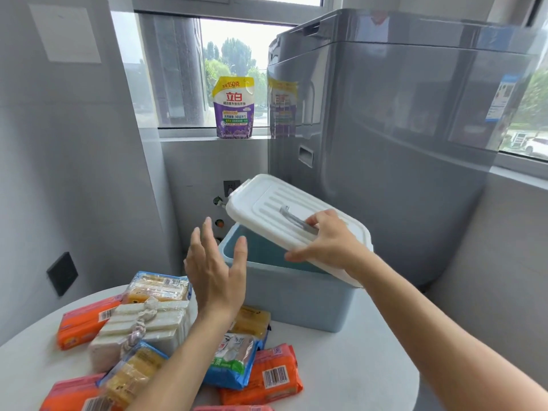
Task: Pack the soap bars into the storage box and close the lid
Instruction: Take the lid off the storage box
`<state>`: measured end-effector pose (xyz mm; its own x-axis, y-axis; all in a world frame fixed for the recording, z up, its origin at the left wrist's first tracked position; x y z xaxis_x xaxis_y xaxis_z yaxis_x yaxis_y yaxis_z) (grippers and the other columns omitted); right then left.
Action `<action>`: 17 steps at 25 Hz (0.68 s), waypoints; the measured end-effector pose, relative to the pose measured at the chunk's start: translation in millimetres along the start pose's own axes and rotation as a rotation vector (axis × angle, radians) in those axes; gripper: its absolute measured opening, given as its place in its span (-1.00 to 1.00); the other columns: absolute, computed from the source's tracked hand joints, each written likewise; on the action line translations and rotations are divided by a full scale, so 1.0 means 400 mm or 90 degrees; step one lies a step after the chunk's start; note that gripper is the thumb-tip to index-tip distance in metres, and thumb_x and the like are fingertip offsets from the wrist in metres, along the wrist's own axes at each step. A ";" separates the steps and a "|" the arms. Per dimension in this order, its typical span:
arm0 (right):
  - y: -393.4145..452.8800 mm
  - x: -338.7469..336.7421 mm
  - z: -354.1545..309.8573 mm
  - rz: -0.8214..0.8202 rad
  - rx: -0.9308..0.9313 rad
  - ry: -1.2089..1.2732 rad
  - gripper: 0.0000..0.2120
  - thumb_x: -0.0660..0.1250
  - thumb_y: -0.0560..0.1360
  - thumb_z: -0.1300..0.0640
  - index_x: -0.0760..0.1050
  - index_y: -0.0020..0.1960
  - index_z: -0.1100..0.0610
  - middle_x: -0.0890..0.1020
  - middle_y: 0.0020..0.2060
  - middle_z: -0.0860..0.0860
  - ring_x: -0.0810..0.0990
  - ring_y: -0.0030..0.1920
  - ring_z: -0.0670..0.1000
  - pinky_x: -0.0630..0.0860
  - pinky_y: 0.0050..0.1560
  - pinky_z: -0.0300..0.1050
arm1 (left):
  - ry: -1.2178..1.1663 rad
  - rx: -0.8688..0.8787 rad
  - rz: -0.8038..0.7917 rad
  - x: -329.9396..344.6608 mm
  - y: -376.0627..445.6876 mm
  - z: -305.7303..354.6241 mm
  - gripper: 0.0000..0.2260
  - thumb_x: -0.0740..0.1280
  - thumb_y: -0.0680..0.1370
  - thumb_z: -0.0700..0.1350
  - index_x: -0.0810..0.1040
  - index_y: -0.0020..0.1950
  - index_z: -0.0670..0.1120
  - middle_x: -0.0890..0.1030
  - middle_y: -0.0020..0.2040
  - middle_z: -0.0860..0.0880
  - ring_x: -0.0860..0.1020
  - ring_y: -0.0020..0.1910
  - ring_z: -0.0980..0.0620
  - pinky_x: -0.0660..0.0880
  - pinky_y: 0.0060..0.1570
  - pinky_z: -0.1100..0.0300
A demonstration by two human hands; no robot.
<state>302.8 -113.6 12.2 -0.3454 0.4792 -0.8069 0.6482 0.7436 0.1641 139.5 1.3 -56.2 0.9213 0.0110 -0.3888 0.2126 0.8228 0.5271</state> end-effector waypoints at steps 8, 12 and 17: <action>-0.058 -0.073 0.109 0.133 0.109 0.153 -0.25 0.62 0.14 -0.22 0.45 0.18 0.08 0.37 0.13 -0.05 0.49 0.05 0.01 0.44 -0.01 -0.08 | 0.315 0.392 -0.286 0.076 -0.067 0.029 -0.62 0.43 0.36 -0.31 0.52 0.09 0.01 0.59 -0.07 0.04 0.49 -0.01 -0.06 0.22 0.42 -0.05; -0.087 -0.084 0.159 0.152 0.104 0.158 -0.24 0.63 0.15 -0.20 0.43 0.22 0.06 0.34 0.10 -0.08 0.46 0.08 0.00 0.45 -0.08 -0.12 | 0.336 0.409 -0.143 0.039 -0.028 0.017 -0.58 0.39 0.24 -0.45 0.54 -0.04 -0.03 0.55 -0.20 0.00 0.49 -0.15 -0.11 0.31 0.08 0.04; -0.098 -0.037 0.210 0.103 0.131 0.143 -0.21 0.62 0.11 -0.22 0.43 0.22 0.06 0.36 0.14 -0.07 0.49 0.09 0.02 0.51 0.08 0.03 | 0.371 0.322 0.035 -0.054 0.046 0.020 -0.60 0.41 0.23 -0.46 0.55 -0.06 -0.08 0.56 -0.22 -0.04 0.48 -0.18 -0.17 0.24 0.02 -0.01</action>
<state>339.6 -189.1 -30.0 -0.3528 0.6908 -0.6311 0.8220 0.5511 0.1438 126.1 11.8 -31.8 0.6440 0.4573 -0.6133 0.4240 0.4539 0.7837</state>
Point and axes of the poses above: each hand's wrist, its own y-axis towards the middle knuckle, its own x-axis out of the palm, z = x × y, the point moved 1 cm from there along y, towards the middle knuckle
